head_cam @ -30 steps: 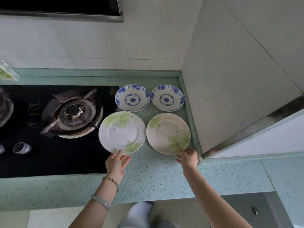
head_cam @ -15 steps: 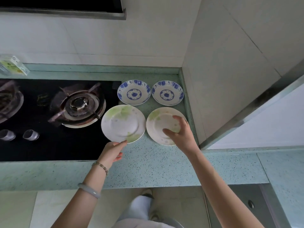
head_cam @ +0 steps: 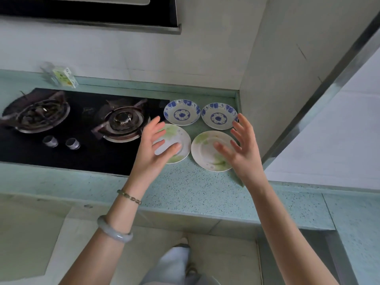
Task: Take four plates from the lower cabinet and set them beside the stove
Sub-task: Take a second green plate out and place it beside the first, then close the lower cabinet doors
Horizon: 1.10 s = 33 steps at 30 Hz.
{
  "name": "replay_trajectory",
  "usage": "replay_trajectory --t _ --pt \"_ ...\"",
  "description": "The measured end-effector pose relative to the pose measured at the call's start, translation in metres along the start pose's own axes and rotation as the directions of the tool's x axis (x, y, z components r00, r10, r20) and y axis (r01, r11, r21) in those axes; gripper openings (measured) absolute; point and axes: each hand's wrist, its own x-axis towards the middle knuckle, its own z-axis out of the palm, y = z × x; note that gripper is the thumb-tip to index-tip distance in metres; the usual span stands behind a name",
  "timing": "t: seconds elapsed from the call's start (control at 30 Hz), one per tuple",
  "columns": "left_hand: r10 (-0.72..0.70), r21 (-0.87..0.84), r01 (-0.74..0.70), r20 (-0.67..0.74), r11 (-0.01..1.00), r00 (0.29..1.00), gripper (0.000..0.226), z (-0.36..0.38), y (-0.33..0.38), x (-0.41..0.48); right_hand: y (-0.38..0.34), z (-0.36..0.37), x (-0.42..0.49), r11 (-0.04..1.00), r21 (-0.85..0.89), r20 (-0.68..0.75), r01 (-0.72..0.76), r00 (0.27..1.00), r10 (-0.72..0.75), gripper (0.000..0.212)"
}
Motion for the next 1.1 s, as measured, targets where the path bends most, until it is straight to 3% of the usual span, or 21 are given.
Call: replay_trajectory --t 0.23,0.4,0.63,0.83,1.1 --pt "-0.002 -0.025 -0.001 -0.117 1.000 0.993 0.094 -0.035 0.008 -0.030 -0.012 0.038 -0.015 0.999 0.014 0.153 0.051 0.987 -0.053 0.084" --pt "-0.004 -0.018 -0.002 -0.326 1.000 0.945 0.097 -0.099 0.006 -0.073 -0.029 0.109 -0.019 0.995 0.076 0.340 0.071 0.936 -0.093 0.082" --pt "0.067 0.116 0.013 -0.656 0.993 0.752 0.074 -0.214 0.003 -0.175 -0.056 0.252 -0.070 0.986 0.118 0.629 0.116 0.760 -0.164 0.083" --pt "0.032 0.097 0.070 -0.776 0.993 0.630 0.091 -0.314 0.002 -0.291 -0.087 0.375 -0.155 0.981 0.163 0.781 0.105 0.594 -0.193 0.083" --pt "0.046 0.135 0.129 -0.845 0.983 0.533 0.099 -0.438 0.004 -0.426 -0.120 0.520 -0.278 0.981 0.190 0.882 0.038 0.432 -0.188 0.084"
